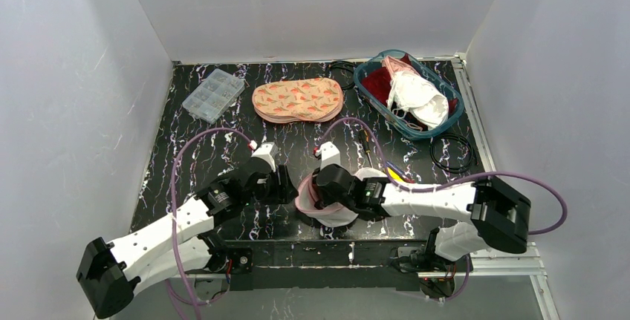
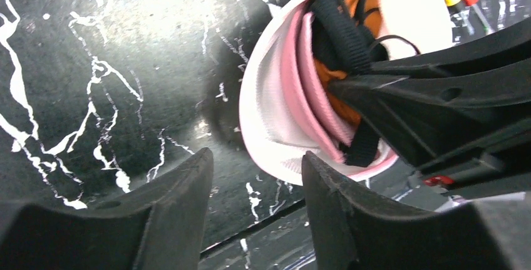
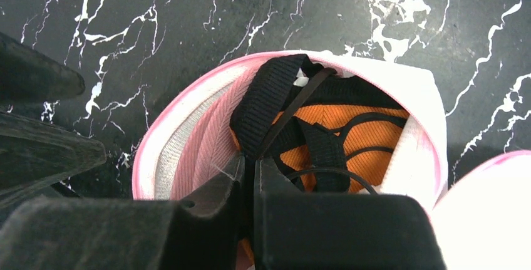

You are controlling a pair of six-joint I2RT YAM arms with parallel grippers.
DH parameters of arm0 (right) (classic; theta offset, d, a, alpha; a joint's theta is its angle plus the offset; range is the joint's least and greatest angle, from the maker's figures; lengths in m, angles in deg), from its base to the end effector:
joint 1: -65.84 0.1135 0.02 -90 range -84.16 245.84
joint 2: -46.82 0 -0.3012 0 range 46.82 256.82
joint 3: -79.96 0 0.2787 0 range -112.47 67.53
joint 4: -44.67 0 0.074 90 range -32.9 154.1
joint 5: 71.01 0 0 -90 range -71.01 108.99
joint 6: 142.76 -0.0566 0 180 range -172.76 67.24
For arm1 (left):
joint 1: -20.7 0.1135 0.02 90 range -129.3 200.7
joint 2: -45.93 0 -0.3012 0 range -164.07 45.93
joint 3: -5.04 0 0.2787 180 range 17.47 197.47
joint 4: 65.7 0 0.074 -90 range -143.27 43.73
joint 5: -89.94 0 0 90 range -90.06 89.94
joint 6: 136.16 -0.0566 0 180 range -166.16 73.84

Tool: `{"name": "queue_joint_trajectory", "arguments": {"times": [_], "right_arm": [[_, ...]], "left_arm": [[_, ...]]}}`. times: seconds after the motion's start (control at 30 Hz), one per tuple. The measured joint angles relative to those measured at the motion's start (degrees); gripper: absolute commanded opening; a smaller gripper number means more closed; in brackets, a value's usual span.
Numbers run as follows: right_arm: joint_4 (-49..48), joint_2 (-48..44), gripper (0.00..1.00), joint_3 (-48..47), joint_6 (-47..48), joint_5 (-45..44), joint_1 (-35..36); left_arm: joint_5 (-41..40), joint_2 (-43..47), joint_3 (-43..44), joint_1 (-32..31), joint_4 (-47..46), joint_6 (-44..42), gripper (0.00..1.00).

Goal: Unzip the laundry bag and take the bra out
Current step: Pick up the bra from the laundry bag.

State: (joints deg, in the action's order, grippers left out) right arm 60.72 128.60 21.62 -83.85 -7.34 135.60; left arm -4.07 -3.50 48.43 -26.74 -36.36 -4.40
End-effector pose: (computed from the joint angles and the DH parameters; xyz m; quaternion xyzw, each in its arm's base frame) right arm 0.1373 0.2999 0.2214 -0.1999 0.8632 0.1890 0.4234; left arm 0.1433 -0.1503 0.2374 0.0280 0.8877 -0.2998 0.3483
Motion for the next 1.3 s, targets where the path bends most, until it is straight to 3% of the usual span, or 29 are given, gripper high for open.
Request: {"name": "queue_joint_trajectory", "arguments": {"times": [0.63,0.73,0.97,1.17,1.2,1.3], "right_arm": [[-7.1,-12.6,0.01,10.3,-0.2,3.4,0.0],[-7.4,-13.3,0.01,10.8,-0.3,3.8,0.0],[-7.6,-16.2,0.01,12.5,-0.7,4.0,0.0],[-7.5,-21.3,0.01,14.3,-1.3,4.9,0.0],[-7.5,-21.9,0.06,14.5,-1.4,5.4,0.0],[-7.0,-22.5,0.44,14.7,-1.7,6.4,0.0]], "left_arm": [[7.0,-14.9,5.7,0.0,-7.7,1.4,0.51],[7.4,-17.5,6.3,0.0,-8.7,1.4,0.44],[7.1,-20.7,6.5,0.0,-9.6,1.3,0.03],[6.4,-21.0,6.5,0.0,-9.8,0.7,0.0],[6.4,-21.0,6.5,0.0,-10.0,0.6,0.0],[6.4,-21.0,6.5,0.0,-10.3,0.7,0.0]]}}
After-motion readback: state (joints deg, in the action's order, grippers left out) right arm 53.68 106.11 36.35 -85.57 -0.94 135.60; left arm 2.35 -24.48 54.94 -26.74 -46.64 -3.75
